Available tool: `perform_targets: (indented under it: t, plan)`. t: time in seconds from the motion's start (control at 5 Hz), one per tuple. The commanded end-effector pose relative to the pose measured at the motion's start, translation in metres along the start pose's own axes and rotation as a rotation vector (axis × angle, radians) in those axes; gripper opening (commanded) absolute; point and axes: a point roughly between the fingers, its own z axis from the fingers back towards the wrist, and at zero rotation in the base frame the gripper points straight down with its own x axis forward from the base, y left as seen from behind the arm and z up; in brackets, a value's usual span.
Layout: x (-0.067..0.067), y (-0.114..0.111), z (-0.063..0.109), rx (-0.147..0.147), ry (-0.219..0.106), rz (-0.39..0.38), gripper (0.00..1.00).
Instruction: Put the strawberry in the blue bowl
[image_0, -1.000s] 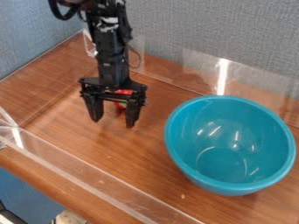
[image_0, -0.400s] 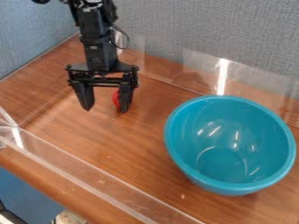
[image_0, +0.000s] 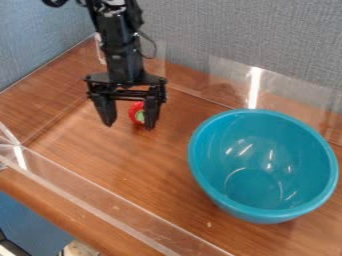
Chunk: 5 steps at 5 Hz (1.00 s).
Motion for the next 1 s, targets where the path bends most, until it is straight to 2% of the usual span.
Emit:
perform_targets:
  t: [0.0, 0.2, 0.8]
  plan:
    - [0.021, -0.008, 0.010, 0.000, -0.056, -0.051, 1.00]
    - [0.036, -0.008, 0.006, 0.002, -0.052, -0.063, 1.00]
    - [0.025, -0.003, 0.013, 0.013, -0.042, 0.019, 1.00]
